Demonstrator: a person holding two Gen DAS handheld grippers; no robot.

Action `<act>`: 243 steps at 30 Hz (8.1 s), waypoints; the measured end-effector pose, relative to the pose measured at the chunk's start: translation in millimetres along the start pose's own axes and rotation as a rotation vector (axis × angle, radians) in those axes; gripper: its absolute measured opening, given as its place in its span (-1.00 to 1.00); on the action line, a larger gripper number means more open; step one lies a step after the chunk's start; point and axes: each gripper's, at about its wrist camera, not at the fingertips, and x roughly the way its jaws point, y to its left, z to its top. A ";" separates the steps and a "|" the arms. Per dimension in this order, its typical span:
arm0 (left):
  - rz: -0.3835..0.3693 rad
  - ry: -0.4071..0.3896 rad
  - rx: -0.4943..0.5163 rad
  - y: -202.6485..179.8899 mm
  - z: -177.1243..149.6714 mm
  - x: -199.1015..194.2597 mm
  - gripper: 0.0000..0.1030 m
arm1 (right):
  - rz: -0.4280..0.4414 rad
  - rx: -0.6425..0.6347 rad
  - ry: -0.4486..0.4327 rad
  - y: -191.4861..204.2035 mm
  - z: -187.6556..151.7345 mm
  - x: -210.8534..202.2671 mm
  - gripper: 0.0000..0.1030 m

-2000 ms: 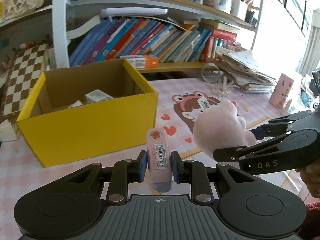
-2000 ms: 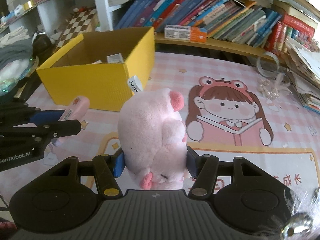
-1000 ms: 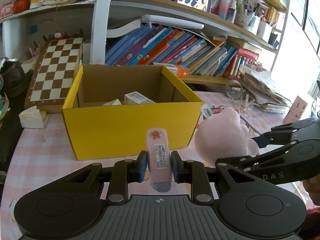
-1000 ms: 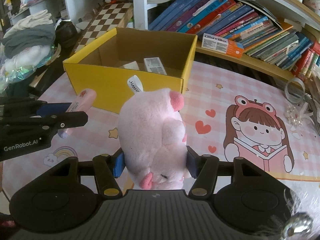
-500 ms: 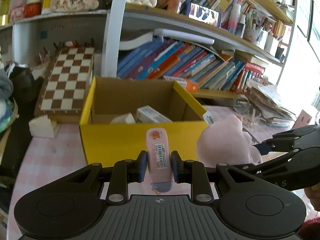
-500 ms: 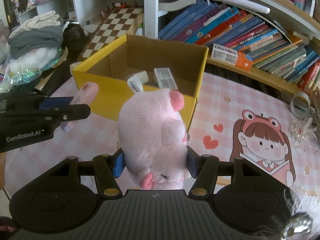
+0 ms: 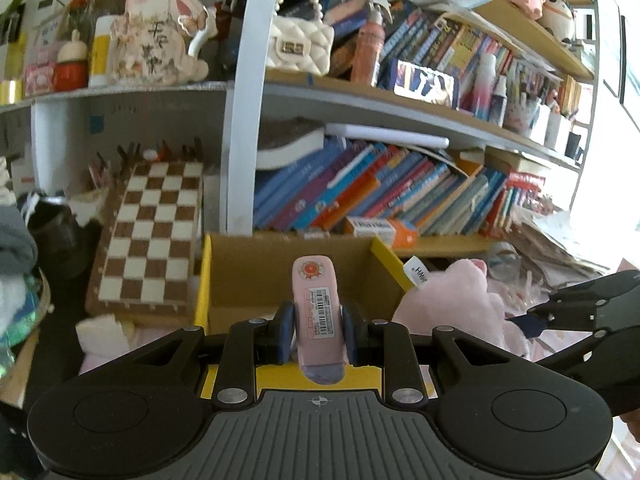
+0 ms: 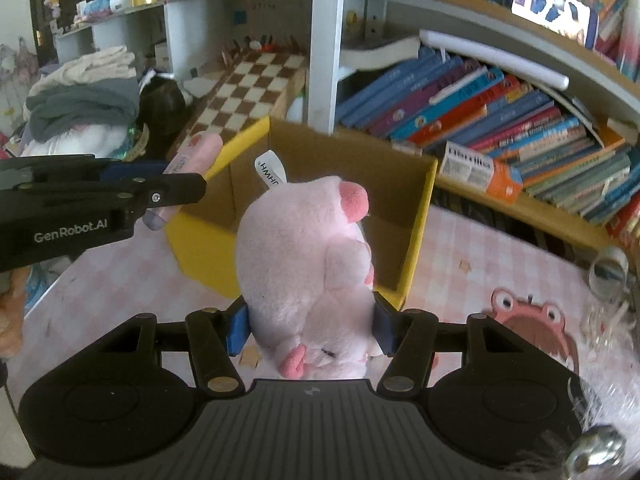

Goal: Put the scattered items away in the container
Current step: 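Lower both held items down into the yellow box, then open both tools to release the pig plush and USB stick in the box, then lift both tools up and back away from the yellow box, then move the left tool to the pearl ribbon decoration while the right tool approaches the tape roll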

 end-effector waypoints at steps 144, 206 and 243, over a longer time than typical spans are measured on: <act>0.084 0.129 0.070 -20.6 -31.4 3.6 0.61 | -0.038 0.021 -0.003 -26.0 -9.7 18.6 0.63; 0.018 0.198 0.111 -176.0 -49.7 41.8 0.78 | -0.173 0.208 -0.002 -139.7 -125.4 -44.8 0.78; -0.055 0.221 0.277 -298.4 -15.2 155.2 0.78 | -0.267 0.321 -0.017 -328.6 -136.3 -22.2 0.78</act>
